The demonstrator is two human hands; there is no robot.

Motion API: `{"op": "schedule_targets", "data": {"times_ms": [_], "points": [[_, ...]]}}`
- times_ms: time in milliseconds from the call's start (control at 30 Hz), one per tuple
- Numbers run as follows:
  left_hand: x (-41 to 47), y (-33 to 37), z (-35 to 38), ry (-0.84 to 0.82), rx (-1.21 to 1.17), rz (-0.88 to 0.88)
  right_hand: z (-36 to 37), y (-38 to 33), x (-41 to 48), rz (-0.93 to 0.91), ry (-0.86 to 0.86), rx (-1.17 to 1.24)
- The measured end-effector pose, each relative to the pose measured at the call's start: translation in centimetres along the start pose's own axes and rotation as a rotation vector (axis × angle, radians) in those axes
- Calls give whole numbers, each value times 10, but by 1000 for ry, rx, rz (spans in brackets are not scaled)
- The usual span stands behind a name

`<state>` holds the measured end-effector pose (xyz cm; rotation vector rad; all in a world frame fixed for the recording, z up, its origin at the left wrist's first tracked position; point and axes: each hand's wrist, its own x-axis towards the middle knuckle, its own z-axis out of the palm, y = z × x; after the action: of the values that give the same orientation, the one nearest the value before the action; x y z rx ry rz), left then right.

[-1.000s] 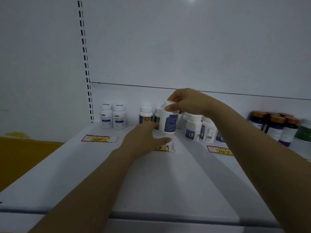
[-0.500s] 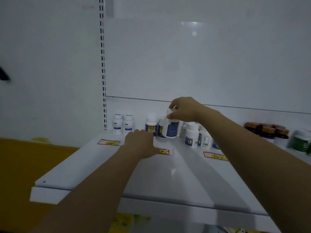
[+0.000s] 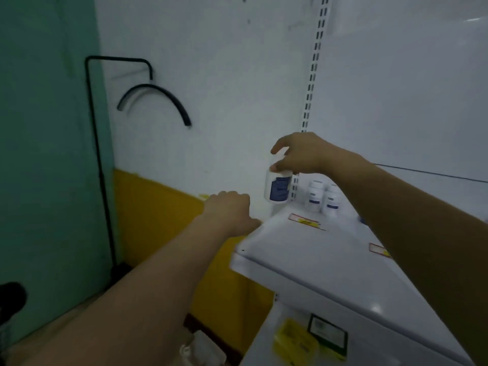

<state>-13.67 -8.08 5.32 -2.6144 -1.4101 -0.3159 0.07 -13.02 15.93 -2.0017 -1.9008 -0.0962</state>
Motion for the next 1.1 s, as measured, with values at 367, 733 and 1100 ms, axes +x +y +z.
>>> {"op": "schedule_targets", "data": {"times_ms": [367,733,1100], "points": [[-56,-222,15,-55,38,-338,131,-179,91,-243,-215,154],[-5,-348,112,-178,7,-475,266,-238,213,-306,-378,163],[122,-388,255,-352,-67,-354,398,-172,335,-137,-504,97]]}}
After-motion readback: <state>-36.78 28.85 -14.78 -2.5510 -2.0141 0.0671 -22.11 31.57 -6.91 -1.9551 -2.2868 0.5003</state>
